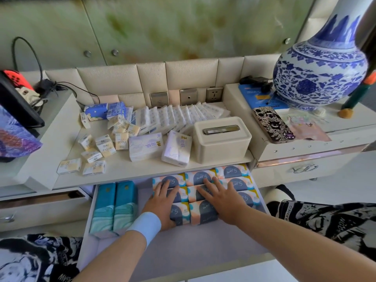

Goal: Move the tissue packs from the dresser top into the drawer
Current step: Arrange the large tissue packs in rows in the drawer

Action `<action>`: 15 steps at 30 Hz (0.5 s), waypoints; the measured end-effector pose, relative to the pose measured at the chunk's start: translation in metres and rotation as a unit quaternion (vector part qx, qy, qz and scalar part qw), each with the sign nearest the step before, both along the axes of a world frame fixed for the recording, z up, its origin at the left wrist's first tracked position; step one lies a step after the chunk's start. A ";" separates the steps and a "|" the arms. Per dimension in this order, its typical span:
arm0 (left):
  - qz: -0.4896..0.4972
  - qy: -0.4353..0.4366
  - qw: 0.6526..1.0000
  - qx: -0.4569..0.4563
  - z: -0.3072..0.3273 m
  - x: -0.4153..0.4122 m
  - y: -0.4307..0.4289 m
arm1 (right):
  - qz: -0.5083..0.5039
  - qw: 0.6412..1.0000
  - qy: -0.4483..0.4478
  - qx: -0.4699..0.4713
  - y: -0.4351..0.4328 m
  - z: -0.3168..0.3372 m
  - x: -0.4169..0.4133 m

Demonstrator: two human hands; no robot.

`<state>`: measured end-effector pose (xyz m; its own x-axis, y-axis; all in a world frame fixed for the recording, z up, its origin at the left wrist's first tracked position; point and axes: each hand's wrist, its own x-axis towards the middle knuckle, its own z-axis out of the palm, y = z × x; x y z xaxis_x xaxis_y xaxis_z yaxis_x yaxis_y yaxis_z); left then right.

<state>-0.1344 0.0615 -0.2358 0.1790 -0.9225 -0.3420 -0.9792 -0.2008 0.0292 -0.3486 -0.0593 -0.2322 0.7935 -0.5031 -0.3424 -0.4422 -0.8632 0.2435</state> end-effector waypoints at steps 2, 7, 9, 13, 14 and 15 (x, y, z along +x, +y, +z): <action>0.006 0.041 0.999 0.008 0.005 0.007 0.001 | -0.004 1.000 0.004 -0.016 -0.001 0.000 0.002; 0.009 0.031 0.999 0.011 0.011 0.009 0.006 | 0.022 1.000 -0.012 -0.015 0.007 -0.001 0.007; 0.005 0.014 1.000 0.010 0.011 0.004 0.006 | 0.032 0.999 -0.023 0.005 0.012 0.002 0.013; -0.007 -0.024 0.999 0.039 0.013 0.001 0.003 | 0.026 0.998 -0.038 0.035 0.024 0.010 0.029; -0.008 -0.026 0.998 0.048 0.017 0.001 0.002 | 0.028 0.998 -0.038 0.035 0.027 0.012 0.033; -0.009 -0.022 0.998 0.054 0.022 0.000 0.001 | 0.029 0.998 -0.035 0.034 0.030 0.014 0.037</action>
<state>-0.1340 0.0626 -0.2136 0.1792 -0.8840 -0.4317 -0.9827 -0.1820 -0.0353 -0.3116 -0.0296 -0.2177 0.8438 -0.4325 -0.3178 -0.4044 -0.9016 0.1535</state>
